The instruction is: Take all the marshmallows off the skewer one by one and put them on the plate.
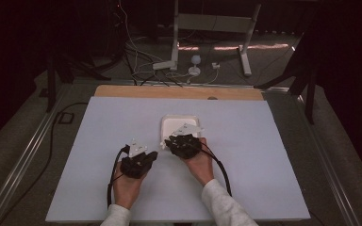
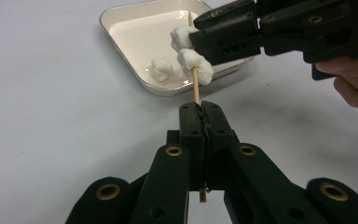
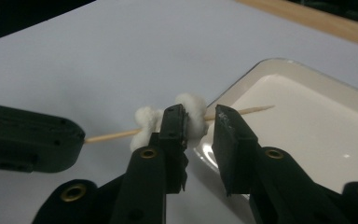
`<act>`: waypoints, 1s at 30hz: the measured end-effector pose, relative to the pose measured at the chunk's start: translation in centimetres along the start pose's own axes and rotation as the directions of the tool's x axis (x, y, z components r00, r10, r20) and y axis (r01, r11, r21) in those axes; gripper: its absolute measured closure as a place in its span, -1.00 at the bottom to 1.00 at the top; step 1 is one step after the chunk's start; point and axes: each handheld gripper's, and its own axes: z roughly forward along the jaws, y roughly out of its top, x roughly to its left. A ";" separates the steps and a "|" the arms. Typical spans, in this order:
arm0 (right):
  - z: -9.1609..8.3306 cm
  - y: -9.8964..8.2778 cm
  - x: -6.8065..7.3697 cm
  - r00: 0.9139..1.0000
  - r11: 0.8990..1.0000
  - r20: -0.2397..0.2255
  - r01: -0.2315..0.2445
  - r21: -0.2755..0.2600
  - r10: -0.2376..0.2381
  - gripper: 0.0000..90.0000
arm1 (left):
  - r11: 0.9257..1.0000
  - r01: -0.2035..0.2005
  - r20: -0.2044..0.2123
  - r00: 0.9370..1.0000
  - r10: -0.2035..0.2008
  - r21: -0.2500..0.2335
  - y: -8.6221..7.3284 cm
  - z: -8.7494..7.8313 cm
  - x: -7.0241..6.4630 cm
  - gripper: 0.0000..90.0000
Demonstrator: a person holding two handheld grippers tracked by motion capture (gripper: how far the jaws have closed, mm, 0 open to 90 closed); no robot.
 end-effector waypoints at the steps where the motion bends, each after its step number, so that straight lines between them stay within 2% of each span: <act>1: 0.0 0.0 0.0 1.000 1.000 0.000 0.000 0.000 0.000 0.59 | 1.000 0.003 0.005 1.000 -0.003 -0.001 0.0 0.0 0.0 1.00; 4: 0.0 0.0 -0.2 1.000 1.000 -0.013 -0.018 0.007 0.018 0.58 | 1.000 0.006 0.007 1.000 -0.006 -0.005 0.0 -0.1 0.0 1.00; 6: 0.2 -0.1 -0.1 1.000 1.000 -0.030 -0.009 0.022 0.010 0.75 | 1.000 0.004 0.005 1.000 -0.004 -0.007 0.0 -0.1 0.0 1.00; 7: 0.2 -0.1 -0.1 1.000 1.000 -0.030 -0.009 0.022 0.010 0.75 | 1.000 0.006 0.010 1.000 -0.006 -0.008 0.0 -0.1 0.0 1.00; 9: 0.3 -0.2 0.1 1.000 0.999 -0.009 0.016 0.028 -0.016 0.82 | 1.000 -0.001 0.009 1.000 0.001 -0.008 0.0 -0.1 -0.1 1.00; 14: 0.5 -0.1 0.5 0.999 0.999 0.028 0.032 0.020 -0.032 0.89 | 1.000 0.000 -0.006 1.000 0.000 -0.026 0.1 -0.3 -0.3 1.00; 19: 0.6 0.2 0.9 0.993 0.997 0.090 0.077 0.018 -0.078 0.92 | 1.000 -0.006 -0.019 1.000 0.005 -0.030 0.3 -0.5 -0.5 1.00; 24: 0.7 0.2 0.9 0.991 0.997 0.112 0.077 0.013 -0.077 0.93 | 1.000 0.000 -0.022 1.000 0.000 -0.025 0.3 -0.5 -0.5 1.00; 25: 0.9 0.1 0.9 0.972 0.996 0.215 0.089 0.029 -0.093 0.95 | 1.000 0.006 -0.013 1.000 -0.006 -0.026 0.3 -0.6 -0.5 1.00; 26: 0.9 0.0 0.1 0.971 0.998 0.229 0.065 0.019 -0.068 0.95 | 0.999 0.006 0.007 1.000 -0.005 -0.032 0.3 -0.9 -0.6 1.00; 27: 0.7 -0.1 -1.1 0.985 1.000 0.172 -0.031 0.000 0.030 0.95 | 1.000 -0.013 -0.008 1.000 0.012 -0.028 0.4 -1.1 -0.8 1.00; 28: 0.4 -0.1 -1.7 0.987 0.998 0.152 -0.057 -0.015 0.059 0.94 | 0.999 -0.014 -0.007 1.000 0.014 -0.031 0.4 -1.2 -0.9 1.00; 29: 0.4 -0.1 -1.7 0.987 0.998 0.152 -0.057 -0.015 0.059 0.94 | 0.999 -0.014 -0.003 1.000 0.014 -0.032 0.5 -1.1 -0.9 1.00; 30: 0.2 0.0 -1.8 0.986 0.999 0.164 -0.038 -0.011 0.039 0.94 | 0.999 -0.018 -0.002 1.000 0.018 -0.030 0.5 -0.9 -1.0 1.00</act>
